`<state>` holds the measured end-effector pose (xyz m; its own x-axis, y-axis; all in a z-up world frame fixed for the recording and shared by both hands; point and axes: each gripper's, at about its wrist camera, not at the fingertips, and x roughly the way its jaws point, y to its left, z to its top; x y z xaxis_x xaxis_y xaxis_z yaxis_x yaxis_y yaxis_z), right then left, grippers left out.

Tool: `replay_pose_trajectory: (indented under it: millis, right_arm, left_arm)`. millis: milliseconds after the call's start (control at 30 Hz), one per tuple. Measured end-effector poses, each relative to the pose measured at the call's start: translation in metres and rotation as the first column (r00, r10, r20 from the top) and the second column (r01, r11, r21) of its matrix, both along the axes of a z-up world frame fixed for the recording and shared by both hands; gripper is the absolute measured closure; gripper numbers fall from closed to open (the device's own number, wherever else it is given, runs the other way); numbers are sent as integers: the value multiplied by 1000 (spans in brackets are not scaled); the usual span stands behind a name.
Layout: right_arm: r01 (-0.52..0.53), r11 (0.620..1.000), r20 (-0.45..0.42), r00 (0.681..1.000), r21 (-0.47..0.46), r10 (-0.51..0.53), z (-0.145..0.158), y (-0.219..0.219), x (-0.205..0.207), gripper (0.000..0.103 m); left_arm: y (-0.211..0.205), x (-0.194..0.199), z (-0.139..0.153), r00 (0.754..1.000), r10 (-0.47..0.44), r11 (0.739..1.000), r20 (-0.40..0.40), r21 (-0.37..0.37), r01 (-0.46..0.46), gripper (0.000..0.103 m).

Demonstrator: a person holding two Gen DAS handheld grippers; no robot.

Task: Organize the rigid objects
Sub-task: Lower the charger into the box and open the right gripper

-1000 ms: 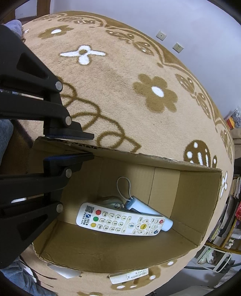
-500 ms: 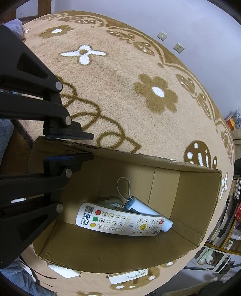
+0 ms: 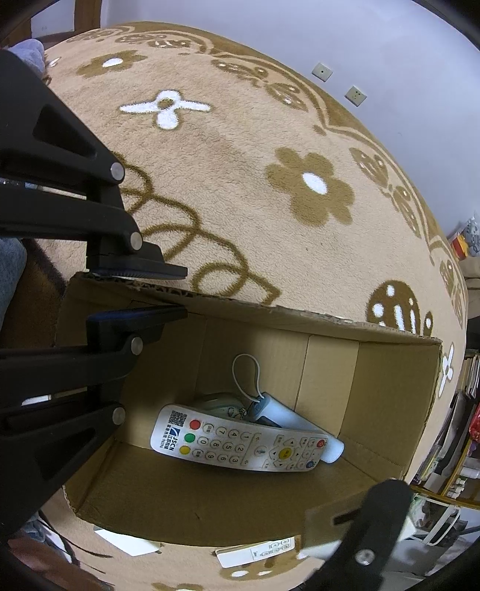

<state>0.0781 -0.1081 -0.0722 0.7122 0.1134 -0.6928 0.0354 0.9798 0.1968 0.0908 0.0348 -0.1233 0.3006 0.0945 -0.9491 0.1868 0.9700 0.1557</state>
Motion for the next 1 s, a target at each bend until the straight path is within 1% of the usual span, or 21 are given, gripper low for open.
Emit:
replay_pose_trajectory:
  millis: [167,300,567,700,867,1000]
  right_arm:
    - [3,1000,-14,1000,-6,-3,-5,0,0,38]
    - [1,999,-22,1000,-40,-2,-8,4,3,38]
    - [-11,997,-23,1000,-73,9,-11,9,3,38]
    - [-6,995,-40,999,-95,2,-14,9,5,38]
    - [22,995,-46,999,-95,-26,-17,5,5,38]
    - [34,997,-65,997,-70,-39,-19,-1,6,38]
  left_arm:
    - [1,0,1,1000,0,1000,0,0,0,90]
    - [1,0,1,1000,1,1000,0,0,-1,90]
    - [1,-1,2,1000,2,1000,1,-1,-2,90]
    - [1,0,2,1000,1,1000,0,-1,-1,90]
    - [1,0,2,1000,1,1000,0,0,-1,90]
    - [0,0,1,1000,-4,1000,1,9,4,89]
